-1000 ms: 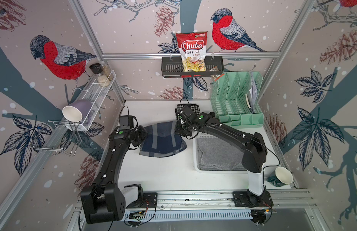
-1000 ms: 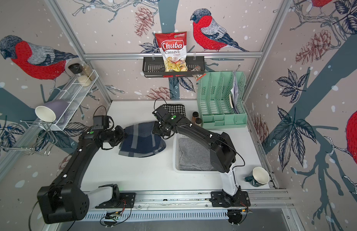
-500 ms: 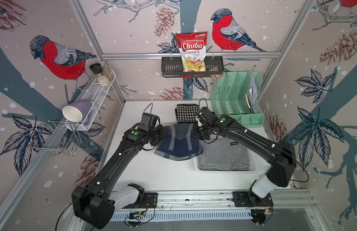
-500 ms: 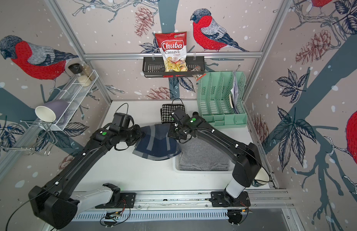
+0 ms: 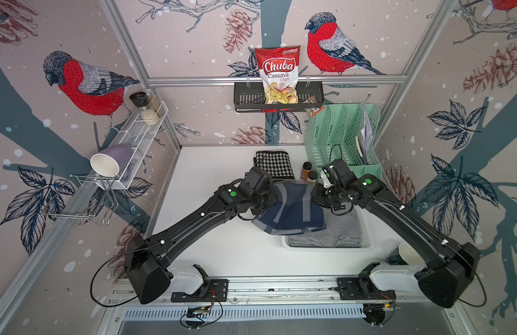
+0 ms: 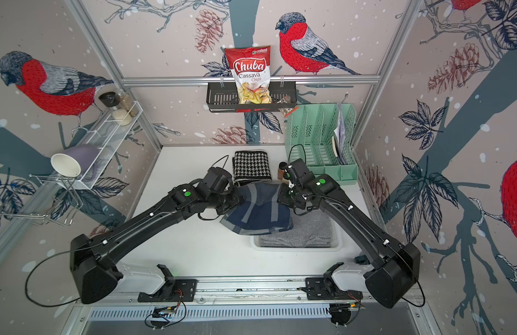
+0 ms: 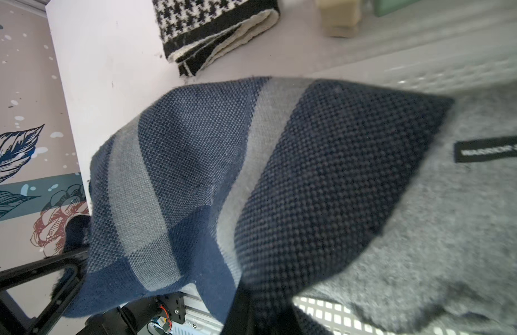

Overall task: Put the folded scarf in the basket
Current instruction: Place the scarf in the basket.

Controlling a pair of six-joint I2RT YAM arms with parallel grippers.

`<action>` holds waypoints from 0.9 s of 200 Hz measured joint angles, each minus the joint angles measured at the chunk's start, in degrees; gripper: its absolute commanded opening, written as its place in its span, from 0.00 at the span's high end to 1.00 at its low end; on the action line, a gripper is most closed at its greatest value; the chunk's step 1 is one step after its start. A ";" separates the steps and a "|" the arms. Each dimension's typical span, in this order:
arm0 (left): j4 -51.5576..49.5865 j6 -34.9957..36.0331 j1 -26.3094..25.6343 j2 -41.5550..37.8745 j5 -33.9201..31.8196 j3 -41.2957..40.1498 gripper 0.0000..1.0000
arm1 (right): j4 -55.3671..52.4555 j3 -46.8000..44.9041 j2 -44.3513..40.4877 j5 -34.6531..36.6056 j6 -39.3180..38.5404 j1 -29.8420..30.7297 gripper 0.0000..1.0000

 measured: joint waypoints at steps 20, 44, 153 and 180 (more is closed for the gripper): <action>1.29 -0.76 -2.71 2.23 -0.48 1.05 1.00 | -1.97 -1.64 -1.99 0.79 -1.16 -2.05 1.00; 2.25 -2.08 -6.08 5.01 -1.29 2.45 1.00 | -4.46 -3.52 -5.01 2.16 -2.36 -4.83 1.00; 5.51 -4.37 -11.41 12.92 -1.42 5.55 1.00 | -7.52 -10.45 -9.94 5.79 -5.86 -16.68 1.00; 6.03 -4.31 -11.50 14.32 -1.42 5.88 1.00 | -7.43 -11.58 -10.19 6.08 -6.19 -17.79 1.00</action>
